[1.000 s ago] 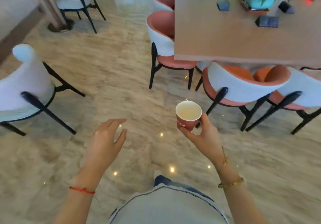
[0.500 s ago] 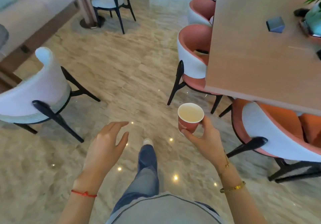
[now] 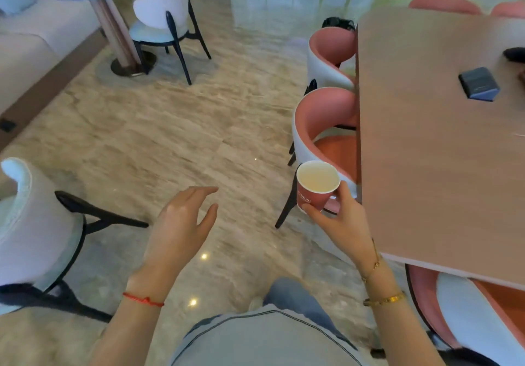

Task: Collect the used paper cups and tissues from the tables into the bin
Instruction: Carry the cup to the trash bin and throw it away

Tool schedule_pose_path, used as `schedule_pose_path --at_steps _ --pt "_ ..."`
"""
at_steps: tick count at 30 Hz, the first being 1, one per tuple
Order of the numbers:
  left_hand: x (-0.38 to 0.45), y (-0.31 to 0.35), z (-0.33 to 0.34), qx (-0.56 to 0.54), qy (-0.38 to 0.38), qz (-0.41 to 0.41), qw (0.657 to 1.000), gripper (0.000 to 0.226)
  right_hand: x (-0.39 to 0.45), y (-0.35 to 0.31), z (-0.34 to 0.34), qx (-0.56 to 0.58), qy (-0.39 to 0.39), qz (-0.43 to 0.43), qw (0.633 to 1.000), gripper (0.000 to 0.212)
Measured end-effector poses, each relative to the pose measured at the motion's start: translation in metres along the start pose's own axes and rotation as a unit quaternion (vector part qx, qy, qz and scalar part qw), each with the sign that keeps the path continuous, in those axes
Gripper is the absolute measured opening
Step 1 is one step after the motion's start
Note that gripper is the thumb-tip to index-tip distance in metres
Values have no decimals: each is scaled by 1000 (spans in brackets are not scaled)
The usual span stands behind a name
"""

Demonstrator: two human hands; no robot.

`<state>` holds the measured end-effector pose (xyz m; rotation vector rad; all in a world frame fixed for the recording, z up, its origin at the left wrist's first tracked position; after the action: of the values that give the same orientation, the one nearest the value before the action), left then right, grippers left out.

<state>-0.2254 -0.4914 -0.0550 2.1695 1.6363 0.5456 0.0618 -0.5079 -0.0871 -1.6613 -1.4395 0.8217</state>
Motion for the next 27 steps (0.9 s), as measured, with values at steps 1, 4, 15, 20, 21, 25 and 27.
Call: schedule_pose_path --at_steps 1,4,15,20,21,25,27 --pt "24 -3 0 -3 -6 3 1000 33 23 1 0 4 6 1 1000 62" --pt "96 -14 4 -9 -21 7 1000 34 91 6 4 12 6 16 1000 64" --pt "349 -51 17 -24 0 -16 1000 32 362 15 6 14 -23 13 1000 61" --pt "449 -71 14 -22 -4 -25 999 33 468 8 12 6 -28 5 1000 57" --pt "469 -76 13 -22 -4 -26 999 33 490 7 15 9 -31 10 999 56" --pt "556 -104 14 -18 -12 -24 999 32 572 6 33 -5 -34 8 999 59" --pt "606 -120 15 -16 -17 -18 1000 31 615 7 44 -13 -21 13 1000 62"
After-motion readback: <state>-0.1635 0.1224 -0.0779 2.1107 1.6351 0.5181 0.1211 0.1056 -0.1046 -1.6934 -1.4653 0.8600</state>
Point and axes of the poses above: each hand's wrist, its own x-axis towards the middle knuckle, its own z-axis out of the palm, y = z × x, the point moved 1 cm from there along x, towards the middle knuckle, and after that the axes turned 5 degrees about -y, right-handed, at the moved point
